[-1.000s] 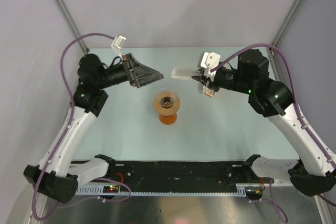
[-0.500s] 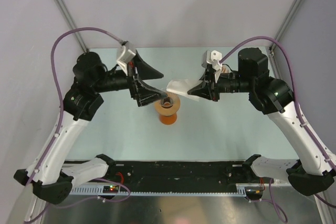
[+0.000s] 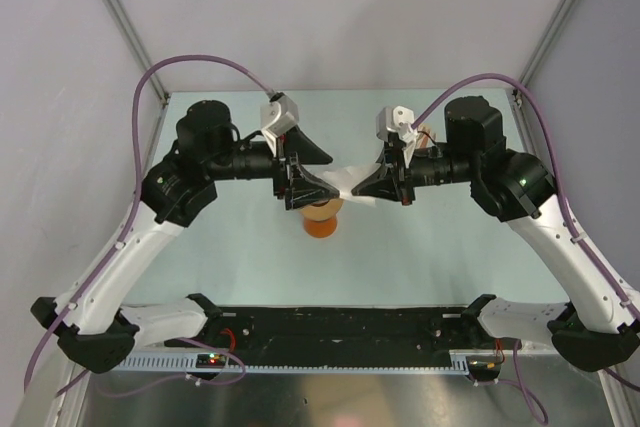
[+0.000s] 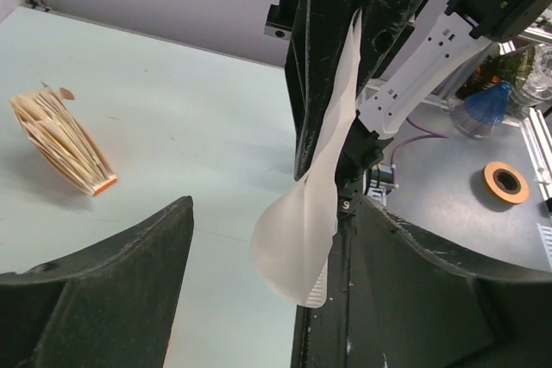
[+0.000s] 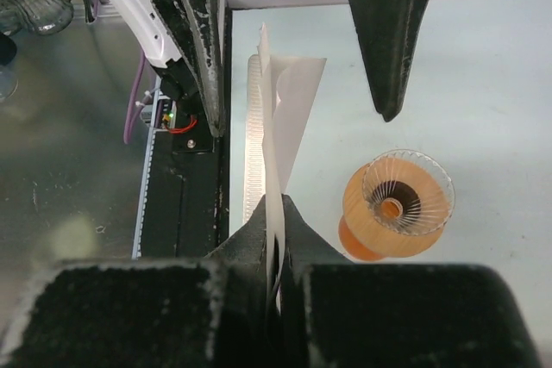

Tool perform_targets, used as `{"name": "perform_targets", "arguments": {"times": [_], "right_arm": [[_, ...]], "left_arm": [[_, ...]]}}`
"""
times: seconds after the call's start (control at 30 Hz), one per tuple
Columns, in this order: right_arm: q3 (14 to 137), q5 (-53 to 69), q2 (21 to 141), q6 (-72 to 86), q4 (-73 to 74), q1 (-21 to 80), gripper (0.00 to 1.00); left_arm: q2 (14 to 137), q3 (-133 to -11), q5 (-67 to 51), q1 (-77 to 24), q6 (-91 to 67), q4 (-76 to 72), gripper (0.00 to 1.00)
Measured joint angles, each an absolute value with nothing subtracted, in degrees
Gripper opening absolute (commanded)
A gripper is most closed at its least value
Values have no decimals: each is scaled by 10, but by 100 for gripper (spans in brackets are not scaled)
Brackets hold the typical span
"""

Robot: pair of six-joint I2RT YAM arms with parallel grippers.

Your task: Place the coffee filter in the dripper

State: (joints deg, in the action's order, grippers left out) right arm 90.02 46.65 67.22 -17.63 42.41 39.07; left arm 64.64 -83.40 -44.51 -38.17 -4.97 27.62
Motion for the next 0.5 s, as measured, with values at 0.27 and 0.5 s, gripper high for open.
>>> {"name": "perform_targets", "arguments": {"times": [0.27, 0.5], "right_arm": [[900, 472, 672, -175, 428, 390, 18], [900, 497, 670, -121, 422, 333, 42]], "left_arm": [[655, -836, -452, -391, -46, 281, 3], [661, -854, -454, -384, -62, 281, 0]]}}
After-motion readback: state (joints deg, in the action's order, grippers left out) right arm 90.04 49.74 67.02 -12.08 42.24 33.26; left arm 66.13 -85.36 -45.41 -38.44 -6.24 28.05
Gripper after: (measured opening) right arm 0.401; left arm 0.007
